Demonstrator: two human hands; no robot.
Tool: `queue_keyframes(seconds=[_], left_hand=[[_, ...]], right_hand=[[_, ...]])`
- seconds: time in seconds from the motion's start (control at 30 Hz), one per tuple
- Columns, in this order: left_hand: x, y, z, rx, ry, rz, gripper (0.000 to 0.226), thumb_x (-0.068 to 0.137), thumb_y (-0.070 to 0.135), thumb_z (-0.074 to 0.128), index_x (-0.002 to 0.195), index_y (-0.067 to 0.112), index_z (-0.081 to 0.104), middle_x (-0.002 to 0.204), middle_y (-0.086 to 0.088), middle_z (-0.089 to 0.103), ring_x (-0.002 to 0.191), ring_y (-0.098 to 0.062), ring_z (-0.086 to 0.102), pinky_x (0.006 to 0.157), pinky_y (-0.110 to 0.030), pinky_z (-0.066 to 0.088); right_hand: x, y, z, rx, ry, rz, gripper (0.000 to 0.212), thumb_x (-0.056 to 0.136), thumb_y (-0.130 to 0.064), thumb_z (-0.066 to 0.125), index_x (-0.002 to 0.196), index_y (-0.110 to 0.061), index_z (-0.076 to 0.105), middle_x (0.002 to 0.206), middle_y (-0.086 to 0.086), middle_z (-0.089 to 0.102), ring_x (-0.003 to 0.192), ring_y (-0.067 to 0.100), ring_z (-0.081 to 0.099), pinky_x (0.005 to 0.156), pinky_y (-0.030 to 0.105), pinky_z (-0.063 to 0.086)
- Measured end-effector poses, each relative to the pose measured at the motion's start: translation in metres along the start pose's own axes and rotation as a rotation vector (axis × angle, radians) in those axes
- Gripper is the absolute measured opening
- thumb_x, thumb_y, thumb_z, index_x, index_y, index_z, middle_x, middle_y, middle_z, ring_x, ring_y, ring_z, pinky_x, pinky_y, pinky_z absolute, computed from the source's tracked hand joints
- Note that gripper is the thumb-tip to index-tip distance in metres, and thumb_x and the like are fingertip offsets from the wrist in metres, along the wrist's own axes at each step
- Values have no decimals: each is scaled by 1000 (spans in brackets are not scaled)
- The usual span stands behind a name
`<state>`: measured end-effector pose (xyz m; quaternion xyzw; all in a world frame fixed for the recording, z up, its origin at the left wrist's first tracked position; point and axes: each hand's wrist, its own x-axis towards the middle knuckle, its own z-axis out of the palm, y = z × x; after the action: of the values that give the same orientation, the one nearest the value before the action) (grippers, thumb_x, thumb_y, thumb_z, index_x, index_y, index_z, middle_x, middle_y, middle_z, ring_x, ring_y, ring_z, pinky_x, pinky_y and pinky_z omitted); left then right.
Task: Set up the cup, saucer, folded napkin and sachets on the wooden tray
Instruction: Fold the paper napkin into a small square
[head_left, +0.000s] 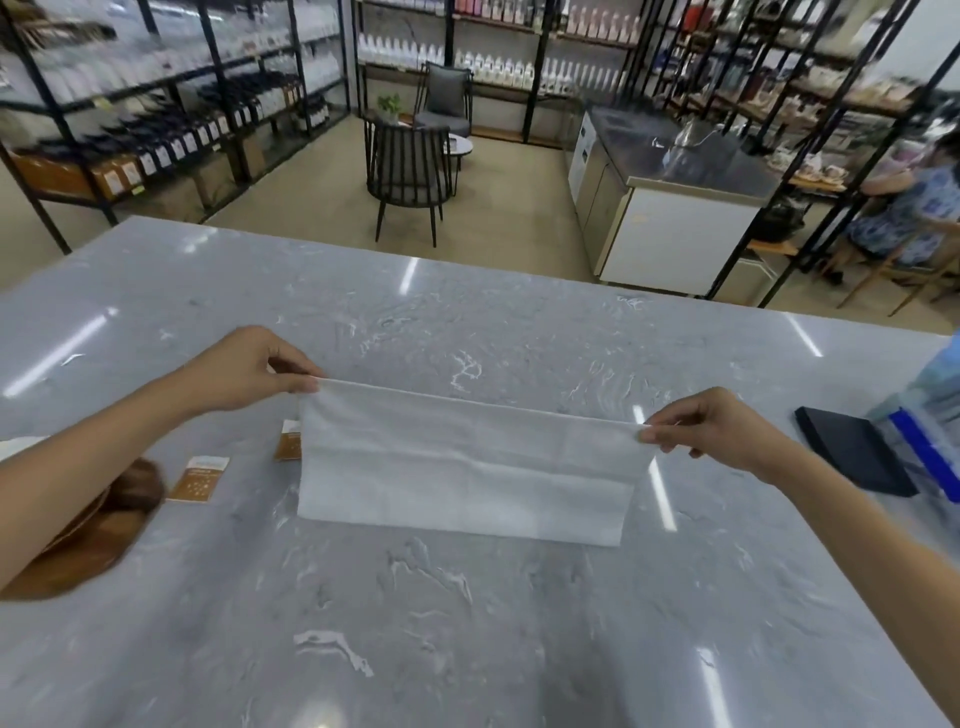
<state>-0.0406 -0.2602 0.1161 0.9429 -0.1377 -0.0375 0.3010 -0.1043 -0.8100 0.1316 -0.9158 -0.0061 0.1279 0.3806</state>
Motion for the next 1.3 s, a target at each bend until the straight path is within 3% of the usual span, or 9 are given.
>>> queue_keyframes(seconds=[0.1,0.27,0.37,0.53,0.77,0.87,1.03,1.17,1.3], left_hand=[[5,21,-13,81,33,43,16,84,15,82,99,20,84,94,2,81,82,-10,72,80,-35,58],[16,42,-23,84,130,33,19,83,10,82,101,15,83,102,-5,81,81,-4,67,75,-19,49],[1,56,-13,87,233,27,16,85,11,81,100,16,83,101,-6,81,87,-15,71,82,-29,53],[-44,46,24,80,358,117,18,83,9,81,96,22,84,92,-2,82,68,6,62,72,-29,59],[-173,8,135,39,243,135,34,75,-4,86,93,24,85,74,26,67,73,0,61,65,-13,46],[-225,-4,169,136,149,235,17,86,22,70,95,28,84,88,27,67,82,-1,61,60,-18,51],[-260,-16,189,186,101,196,36,87,34,50,99,28,83,106,20,77,88,-2,58,62,-28,60],[-251,-9,180,178,104,136,34,83,35,52,96,25,82,92,16,76,92,-8,60,60,-37,60],[-202,25,189,188,195,105,35,86,36,47,96,24,78,89,19,66,98,-5,54,63,-33,57]], right_hand=[[2,-12,-13,-32,58,-33,25,62,-54,87,76,-33,84,76,-11,80,68,4,75,49,12,50],[6,-24,-31,-82,200,-67,14,74,-36,90,79,-25,84,77,-2,81,73,10,77,58,19,57],[-2,-20,-33,-73,335,-115,13,81,-28,86,86,-16,84,77,3,81,75,15,78,63,22,63],[-31,5,-5,-326,422,-238,10,88,-23,80,95,-17,83,87,-6,78,70,-1,71,71,8,52],[-127,108,116,-348,478,-232,16,75,-8,90,87,-16,83,87,-5,81,79,3,73,76,2,48],[-166,147,156,-284,389,-139,24,72,-2,90,89,-19,84,91,-8,80,76,-1,72,75,-6,44],[-198,169,173,-301,347,-198,25,76,-4,87,95,-20,84,100,-5,79,90,14,73,78,24,56],[-194,152,174,-344,433,-180,4,86,-13,79,87,-14,83,102,0,77,96,22,70,74,32,58],[-151,99,198,-390,523,-217,17,94,-16,71,104,-6,80,111,9,77,106,32,70,82,41,62]])
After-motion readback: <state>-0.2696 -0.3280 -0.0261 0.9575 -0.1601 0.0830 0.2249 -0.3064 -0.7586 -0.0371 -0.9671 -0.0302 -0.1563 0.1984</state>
